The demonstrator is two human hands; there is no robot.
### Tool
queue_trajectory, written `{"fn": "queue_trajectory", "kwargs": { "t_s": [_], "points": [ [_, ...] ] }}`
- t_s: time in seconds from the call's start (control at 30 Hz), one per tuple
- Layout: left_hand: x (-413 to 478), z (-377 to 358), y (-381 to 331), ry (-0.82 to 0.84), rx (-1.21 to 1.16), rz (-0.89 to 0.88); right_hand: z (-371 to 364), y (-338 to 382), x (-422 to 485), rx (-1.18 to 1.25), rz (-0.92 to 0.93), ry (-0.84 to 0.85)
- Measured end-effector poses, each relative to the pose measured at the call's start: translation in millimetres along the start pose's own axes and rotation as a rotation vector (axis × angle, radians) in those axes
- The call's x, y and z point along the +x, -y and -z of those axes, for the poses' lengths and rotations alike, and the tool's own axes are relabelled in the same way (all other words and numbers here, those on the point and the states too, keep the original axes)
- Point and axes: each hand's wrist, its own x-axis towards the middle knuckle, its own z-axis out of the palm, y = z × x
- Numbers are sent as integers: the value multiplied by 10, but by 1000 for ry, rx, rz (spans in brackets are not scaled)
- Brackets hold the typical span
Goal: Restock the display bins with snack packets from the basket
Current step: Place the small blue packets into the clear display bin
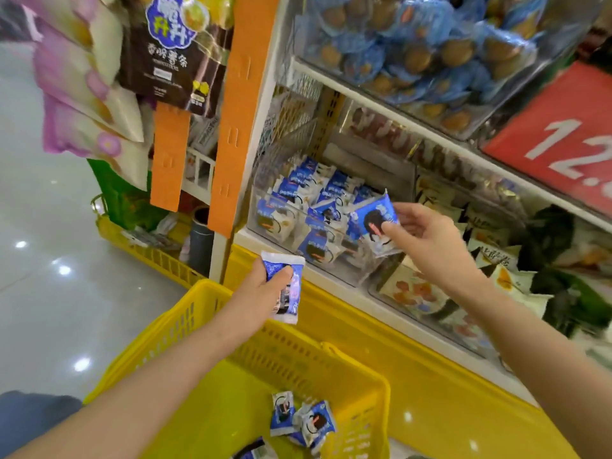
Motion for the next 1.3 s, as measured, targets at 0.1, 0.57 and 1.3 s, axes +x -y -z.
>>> {"fn": "queue_trajectory", "kwargs": {
  "t_s": [0.1, 0.57, 1.3],
  "points": [
    [82, 4, -76, -37, -56, -4, 76, 90, 396, -349, 15, 19],
    [377, 57, -453, -95, -192, -21, -494, -265, 947, -784, -84, 568],
    [296, 7, -375, 30, -127, -46, -611, 229, 234, -74, 11, 229]
  ]
}}
